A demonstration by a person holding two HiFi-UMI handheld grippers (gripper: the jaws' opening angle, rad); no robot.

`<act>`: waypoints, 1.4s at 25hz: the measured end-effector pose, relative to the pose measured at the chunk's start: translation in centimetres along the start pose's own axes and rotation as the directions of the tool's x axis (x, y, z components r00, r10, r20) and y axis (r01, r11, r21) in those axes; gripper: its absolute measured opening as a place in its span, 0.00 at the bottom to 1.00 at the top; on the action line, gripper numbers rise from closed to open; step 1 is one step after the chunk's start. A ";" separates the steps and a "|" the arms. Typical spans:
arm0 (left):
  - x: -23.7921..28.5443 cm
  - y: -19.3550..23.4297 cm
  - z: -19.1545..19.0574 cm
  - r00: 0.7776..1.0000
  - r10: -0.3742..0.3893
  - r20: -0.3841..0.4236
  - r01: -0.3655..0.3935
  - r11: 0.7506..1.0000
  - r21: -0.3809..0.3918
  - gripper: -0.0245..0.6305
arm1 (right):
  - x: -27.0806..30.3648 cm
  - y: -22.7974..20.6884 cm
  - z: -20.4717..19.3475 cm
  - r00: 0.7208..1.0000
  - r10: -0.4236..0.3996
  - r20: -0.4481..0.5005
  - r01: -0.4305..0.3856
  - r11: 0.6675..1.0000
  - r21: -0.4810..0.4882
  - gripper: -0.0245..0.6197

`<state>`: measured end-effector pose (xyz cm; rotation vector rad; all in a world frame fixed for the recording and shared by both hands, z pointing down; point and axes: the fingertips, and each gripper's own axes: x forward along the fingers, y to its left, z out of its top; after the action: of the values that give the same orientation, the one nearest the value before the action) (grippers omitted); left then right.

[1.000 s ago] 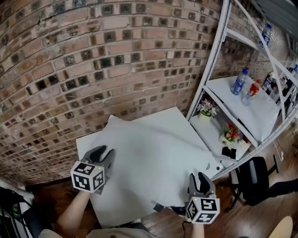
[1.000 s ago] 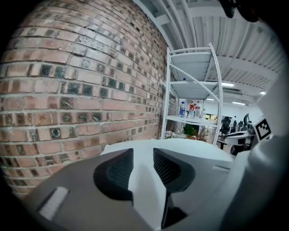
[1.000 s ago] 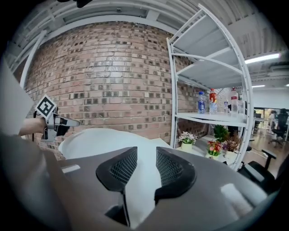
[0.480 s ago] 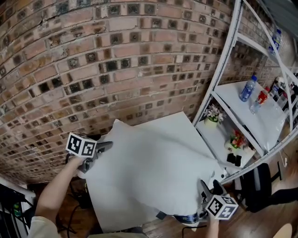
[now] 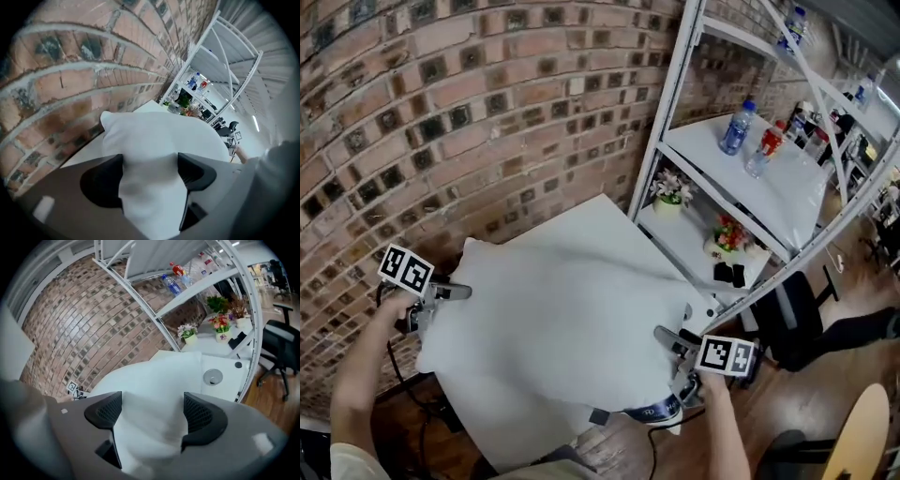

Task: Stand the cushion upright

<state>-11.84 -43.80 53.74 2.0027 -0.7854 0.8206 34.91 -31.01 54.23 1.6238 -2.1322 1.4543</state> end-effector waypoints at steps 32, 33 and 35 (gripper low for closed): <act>-11.3 -4.2 -4.6 0.751 0.377 0.542 -0.402 0.912 -0.078 0.09 | 4.9 12.6 8.5 0.985 0.074 0.153 0.034 0.798 -0.602 0.14; -12.0 -4.1 -4.4 0.723 0.394 0.568 -0.418 0.903 -0.094 0.09 | 5.5 13.3 9.3 0.980 0.084 0.179 0.046 0.784 -0.619 0.14; -13.0 -3.9 -4.1 0.664 0.431 0.611 -0.452 0.882 -0.131 0.09 | 6.9 14.6 10.6 0.968 0.098 0.231 0.080 0.754 -0.652 0.14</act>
<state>-17.72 -35.44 43.85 2.1603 -1.7151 0.3897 25.15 -43.70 43.45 1.5441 -2.3812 0.3758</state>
